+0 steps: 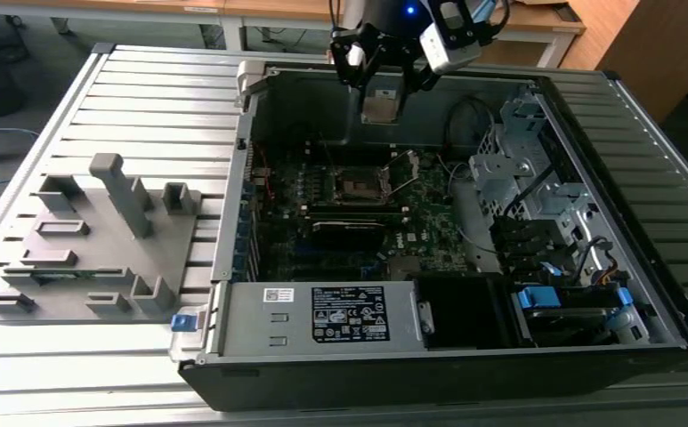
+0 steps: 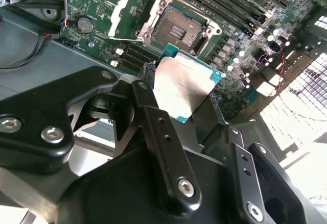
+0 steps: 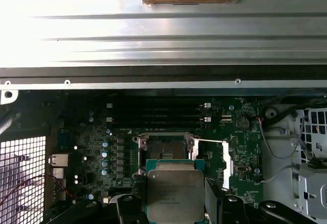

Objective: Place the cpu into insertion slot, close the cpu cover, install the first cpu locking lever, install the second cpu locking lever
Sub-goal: 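Place the cpu into insertion slot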

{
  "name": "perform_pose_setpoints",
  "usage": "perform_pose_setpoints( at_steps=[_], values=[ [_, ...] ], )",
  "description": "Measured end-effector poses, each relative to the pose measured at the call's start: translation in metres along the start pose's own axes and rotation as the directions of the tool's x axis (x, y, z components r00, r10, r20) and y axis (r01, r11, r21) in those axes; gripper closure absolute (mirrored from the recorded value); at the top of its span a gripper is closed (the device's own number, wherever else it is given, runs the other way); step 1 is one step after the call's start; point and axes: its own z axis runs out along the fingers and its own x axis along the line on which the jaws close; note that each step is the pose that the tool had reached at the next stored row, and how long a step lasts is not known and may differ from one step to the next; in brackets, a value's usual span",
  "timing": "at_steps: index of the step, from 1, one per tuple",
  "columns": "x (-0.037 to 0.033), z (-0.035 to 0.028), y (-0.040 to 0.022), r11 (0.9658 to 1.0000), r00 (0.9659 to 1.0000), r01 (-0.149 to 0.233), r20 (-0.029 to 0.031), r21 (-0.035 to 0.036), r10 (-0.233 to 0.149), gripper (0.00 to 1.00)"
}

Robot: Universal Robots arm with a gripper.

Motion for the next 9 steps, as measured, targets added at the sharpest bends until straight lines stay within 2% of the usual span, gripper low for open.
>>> perform_pose_setpoints(
  at_steps=[9],
  values=[
    [-0.0001,0.0027,-0.0003,1.0,1.0,0.0,0.0002,-0.0002,0.0,0.46]
  ],
)
